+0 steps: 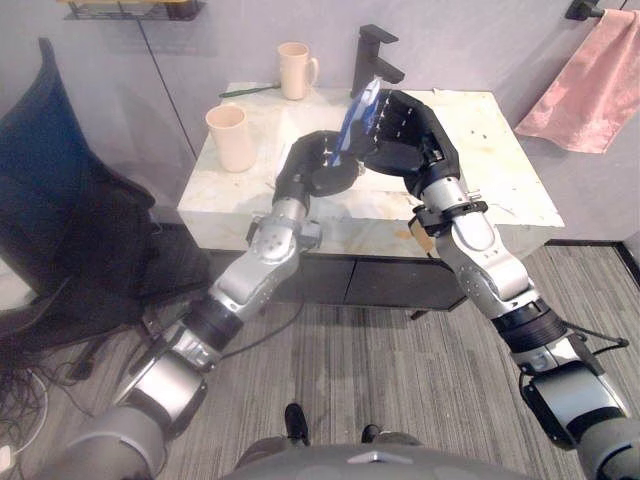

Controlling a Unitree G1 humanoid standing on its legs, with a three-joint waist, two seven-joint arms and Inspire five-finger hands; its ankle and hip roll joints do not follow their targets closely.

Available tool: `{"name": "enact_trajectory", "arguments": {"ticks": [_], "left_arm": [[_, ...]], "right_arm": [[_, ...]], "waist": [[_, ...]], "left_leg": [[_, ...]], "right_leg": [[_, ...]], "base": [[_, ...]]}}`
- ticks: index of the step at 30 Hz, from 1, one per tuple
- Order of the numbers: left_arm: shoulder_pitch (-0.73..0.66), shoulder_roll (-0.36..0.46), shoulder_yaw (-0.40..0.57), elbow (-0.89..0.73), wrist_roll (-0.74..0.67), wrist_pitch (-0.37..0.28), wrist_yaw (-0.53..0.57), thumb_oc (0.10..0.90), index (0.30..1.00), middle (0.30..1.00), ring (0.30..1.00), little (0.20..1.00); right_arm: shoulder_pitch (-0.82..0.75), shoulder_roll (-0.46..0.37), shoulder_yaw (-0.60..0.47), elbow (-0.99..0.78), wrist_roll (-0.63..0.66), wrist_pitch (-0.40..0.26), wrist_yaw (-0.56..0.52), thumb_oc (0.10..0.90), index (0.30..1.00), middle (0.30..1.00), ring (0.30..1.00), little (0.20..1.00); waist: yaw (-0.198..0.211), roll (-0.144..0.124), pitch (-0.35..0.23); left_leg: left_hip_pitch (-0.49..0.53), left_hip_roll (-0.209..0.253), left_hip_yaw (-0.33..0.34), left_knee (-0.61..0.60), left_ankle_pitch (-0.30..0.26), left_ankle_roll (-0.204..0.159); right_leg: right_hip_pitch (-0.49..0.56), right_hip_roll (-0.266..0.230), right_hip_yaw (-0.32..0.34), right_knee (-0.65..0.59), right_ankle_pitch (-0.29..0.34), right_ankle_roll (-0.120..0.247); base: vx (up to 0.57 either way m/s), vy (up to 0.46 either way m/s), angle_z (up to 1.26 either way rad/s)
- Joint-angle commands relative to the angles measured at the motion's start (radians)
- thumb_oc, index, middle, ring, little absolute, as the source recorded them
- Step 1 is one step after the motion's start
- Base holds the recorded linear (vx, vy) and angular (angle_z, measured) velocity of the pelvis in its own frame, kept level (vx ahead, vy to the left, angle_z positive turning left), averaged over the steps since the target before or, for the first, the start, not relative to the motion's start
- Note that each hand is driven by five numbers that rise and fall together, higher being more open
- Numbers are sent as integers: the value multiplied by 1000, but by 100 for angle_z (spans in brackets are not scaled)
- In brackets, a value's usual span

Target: Organize the bathroom.

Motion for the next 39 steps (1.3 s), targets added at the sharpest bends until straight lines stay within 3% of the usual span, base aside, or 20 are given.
{"name": "enact_trajectory", "arguments": {"ticks": [1,2,7,14,15,17,19,20,24,25,27,28,29,30,34,39], "left_arm": [[-129,-13,61,24,90,-160,69,742,813,813,813,813],[-127,-10,63,26,89,-156,83,800,900,900,900,900],[-80,6,96,10,124,-161,131,800,900,900,900,900],[-8,33,126,-61,206,-98,140,800,900,900,900,900],[40,44,150,-94,257,-84,147,800,900,900,900,900],[54,44,157,-104,269,-80,151,800,900,900,900,900],[103,52,177,-140,280,-82,164,800,900,900,900,900],[162,66,212,-178,276,-96,108,800,900,900,900,900],[225,75,228,-251,281,-102,41,800,900,900,900,900],[235,75,227,-258,287,-107,28,800,900,900,900,900],[251,76,204,-263,279,-123,5,800,900,900,900,900],[251,76,203,-262,279,-123,4,800,900,900,900,900],[256,71,183,-249,274,-141,-6,800,900,900,900,900],[256,71,180,-248,271,-141,-8,800,900,900,900,900],[273,73,159,-250,240,-144,-34,800,900,900,900,900],[312,84,130,-256,216,-171,-53,800,900,900,900,900]], "right_arm": [[-65,25,-45,-88,-11,-139,25,400,300,300,300,300],[-70,22,-48,-87,-21,-156,23,400,300,300,300,300],[-114,0,-61,-89,-73,-194,-36,400,300,300,300,300],[-162,-34,-80,-72,-105,-224,-115,400,300,300,300,300],[-180,-54,-96,-48,-123,-256,-144,400,300,300,300,300],[-183,-57,-100,-43,-131,-266,-149,400,300,300,300,300],[-193,-76,-117,-29,-135,-295,-166,400,300,300,300,300],[-200,-108,-143,-18,-175,-321,-203,400,300,300,300,300],[-221,-173,-175,-3,-195,-360,-260,400,300,300,300,300],[-221,-188,-182,5,-199,-371,-269,400,300,300,300,300],[-228,-243,-208,34,-233,-409,-323,400,300,300,300,300],[-228,-245,-210,35,-231,-410,-325,400,300,300,300,300],[-238,-283,-228,53,-257,-421,-373,400,300,300,300,300],[-240,-289,-231,56,-262,-425,-380,400,300,300,300,300],[-247,-340,-252,100,-293,-474,-462,400,300,300,300,300],[-250,-327,-231,124,-391,-470,-534,400,300,300,300,300]], "waist": [[12,4,-90],[14,4,-89],[37,1,-91],[78,-5,-88],[101,-7,-85],[106,-7,-84],[126,-7,-82],[149,-6,-79],[172,3,-69],[169,1,-65],[149,-5,-67],[147,-5,-68],[134,-15,-72],[131,-17,-72],[112,-35,-71],[126,-40,-60]], "left_leg": [[116,10,68,-2,-151,-22],[116,10,65,-2,-150,-23],[113,9,53,-2,-151,-25],[107,7,28,-2,-150,-25],[105,6,13,-2,-149,-25],[104,6,9,-2,-148,-25],[102,4,-7,-2,-146,-23],[99,6,-18,-2,-145,-20],[94,14,-34,-2,-142,-18],[98,11,-44,-2,-144,-17],[92,4,-88,-2,-143,-19],[92,5,-92,-2,-144,-20],[88,-8,-128,-2,-147,-25],[87,-11,-135,-2,-148,-25],[74,-48,-206,-2,-160,-24],[70,-52,-224,-1,-161,-18]], "right_leg": [[-101,12,10,111,-89,55],[-100,12,9,112,-90,54],[-91,7,-7,116,-97,54],[-90,-6,-32,141,-109,56],[-92,-17,-42,164,-118,57],[-93,-21,-45,171,-120,57],[-100,-34,-50,199,-121,62],[-112,-58,-58,256,-112,68],[-155,-103,-48,388,-85,64],[-159,-101,-25,405,-94,63],[-179,-30,54,338,-109,54],[-176,-26,54,329,-108,53],[-174,3,101,233,-104,47],[-173,7,108,214,-97,47],[-219,44,219,84,8,56],[-209,57,219,48,28,47]], "base": [[0,0,0],[0,0,0],[-19,23,1],[-41,42,10],[-57,77,18],[-44,67,13],[-52,101,32],[-63,113,37],[-55,89,43],[-7,-5,56],[17,-39,94],[69,-71,116],[59,-54,98],[82,-68,109],[85,-83,79],[106,-103,55]]}}
